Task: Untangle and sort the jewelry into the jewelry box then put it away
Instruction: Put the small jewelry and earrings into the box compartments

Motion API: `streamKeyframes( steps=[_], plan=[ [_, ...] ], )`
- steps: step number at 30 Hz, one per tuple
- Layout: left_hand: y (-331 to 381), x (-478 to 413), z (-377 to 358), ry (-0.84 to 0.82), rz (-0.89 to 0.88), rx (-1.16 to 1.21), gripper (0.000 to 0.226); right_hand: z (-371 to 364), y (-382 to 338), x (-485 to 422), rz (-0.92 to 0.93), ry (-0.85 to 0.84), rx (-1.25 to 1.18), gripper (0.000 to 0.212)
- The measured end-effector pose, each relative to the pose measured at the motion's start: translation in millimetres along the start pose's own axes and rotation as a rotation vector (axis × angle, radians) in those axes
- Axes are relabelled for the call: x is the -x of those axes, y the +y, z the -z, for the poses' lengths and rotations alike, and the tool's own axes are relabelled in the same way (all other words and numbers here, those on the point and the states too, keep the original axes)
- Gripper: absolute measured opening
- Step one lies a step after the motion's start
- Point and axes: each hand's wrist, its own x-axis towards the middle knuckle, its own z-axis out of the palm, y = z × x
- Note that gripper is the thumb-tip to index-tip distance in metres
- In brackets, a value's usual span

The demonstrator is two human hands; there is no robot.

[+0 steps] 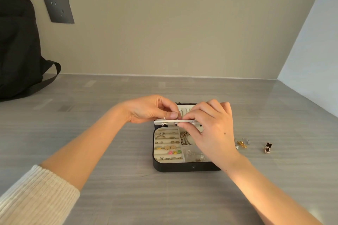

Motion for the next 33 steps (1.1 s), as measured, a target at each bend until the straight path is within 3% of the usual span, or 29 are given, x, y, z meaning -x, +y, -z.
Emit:
streamKeyframes(
  steps=[3, 9, 19, 24, 33],
  plan=[
    [3, 1, -1, 0.022, 0.003, -0.047, 0.007, 0, 0, 0, -0.002, -0.004, 0.005, 0.020],
    [12, 3, -1, 0.041, 0.018, -0.194, 0.028, 0, 0, 1, 0.003, -0.007, 0.017, 0.019],
    [40, 0, -4, 0.048, 0.107, -0.604, 0.005, -5, -2, 5, 0.038, 0.039, 0.097, 0.018],
    [54, -4, -6, -0.012, 0.186, -0.823, 0.007, -6, -1, 5, 0.062, 0.041, 0.099, 0.016],
    [55, -4, -9, 0.071, 0.162, -0.837, 0.006, -4, 0, 4, 0.055, 0.020, 0.067, 0.018]
  ],
)
